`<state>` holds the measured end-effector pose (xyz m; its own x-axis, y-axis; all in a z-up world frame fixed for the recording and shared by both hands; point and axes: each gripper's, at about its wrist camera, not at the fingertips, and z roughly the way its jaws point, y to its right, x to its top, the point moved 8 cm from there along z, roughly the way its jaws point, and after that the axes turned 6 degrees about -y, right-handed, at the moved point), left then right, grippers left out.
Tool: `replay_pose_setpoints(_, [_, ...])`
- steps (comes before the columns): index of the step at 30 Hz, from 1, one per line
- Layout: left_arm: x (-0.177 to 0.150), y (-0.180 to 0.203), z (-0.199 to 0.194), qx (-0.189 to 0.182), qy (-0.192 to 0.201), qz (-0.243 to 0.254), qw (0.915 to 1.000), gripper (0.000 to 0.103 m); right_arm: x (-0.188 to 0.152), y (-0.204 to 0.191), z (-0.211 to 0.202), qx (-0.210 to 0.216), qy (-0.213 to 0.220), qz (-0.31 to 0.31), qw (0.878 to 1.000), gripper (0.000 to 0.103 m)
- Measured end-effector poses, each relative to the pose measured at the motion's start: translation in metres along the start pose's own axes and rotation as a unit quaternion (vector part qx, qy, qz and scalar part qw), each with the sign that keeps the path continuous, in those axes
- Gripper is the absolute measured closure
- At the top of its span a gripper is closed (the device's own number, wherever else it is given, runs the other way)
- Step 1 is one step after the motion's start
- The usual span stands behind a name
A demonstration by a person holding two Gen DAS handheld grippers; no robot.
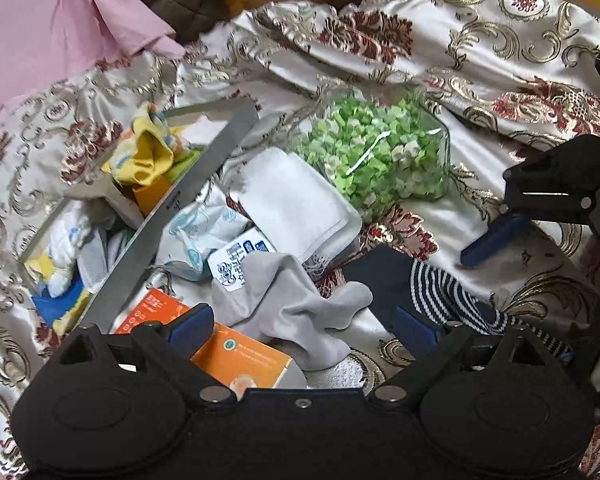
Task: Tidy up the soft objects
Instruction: 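Grasp the grey sock with the left tool while the right tool grasps the navy striped sock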
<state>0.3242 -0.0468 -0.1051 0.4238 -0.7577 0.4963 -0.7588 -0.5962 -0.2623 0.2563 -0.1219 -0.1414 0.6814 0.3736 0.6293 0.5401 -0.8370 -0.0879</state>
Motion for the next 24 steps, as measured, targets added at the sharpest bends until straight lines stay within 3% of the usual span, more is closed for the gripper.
replay_pose_setpoints(6, [0.003,0.002,0.015,0.0,-0.024,0.015,0.9996,0.011,0.007,0.017,0.003,-0.008,0.017,0.031,0.999,0.022])
replay_pose_setpoints(10, [0.007,0.003,0.023,-0.008,-0.042,0.016,0.999,0.019,0.007,0.029,0.009,-0.016,0.01,0.059,0.998,0.023])
replay_pose_setpoints(16, [0.008,0.005,0.034,0.009,-0.064,0.023,0.9976,0.024,0.008,0.034,0.014,-0.023,0.011,0.061,0.998,0.028])
replay_pose_setpoints(18, [0.008,0.006,0.035,0.014,-0.068,0.026,0.9972,0.031,0.009,0.034,0.014,-0.022,0.012,0.059,0.998,0.034])
replay_pose_setpoints(20, [0.007,0.005,0.036,0.015,-0.073,0.023,0.9969,0.047,0.009,0.031,0.013,-0.019,0.013,0.054,0.998,0.044])
replay_pose_setpoints(24, [0.006,0.004,0.035,0.005,-0.08,0.002,0.9968,0.066,0.009,0.026,0.014,-0.002,0.009,0.054,0.999,0.063])
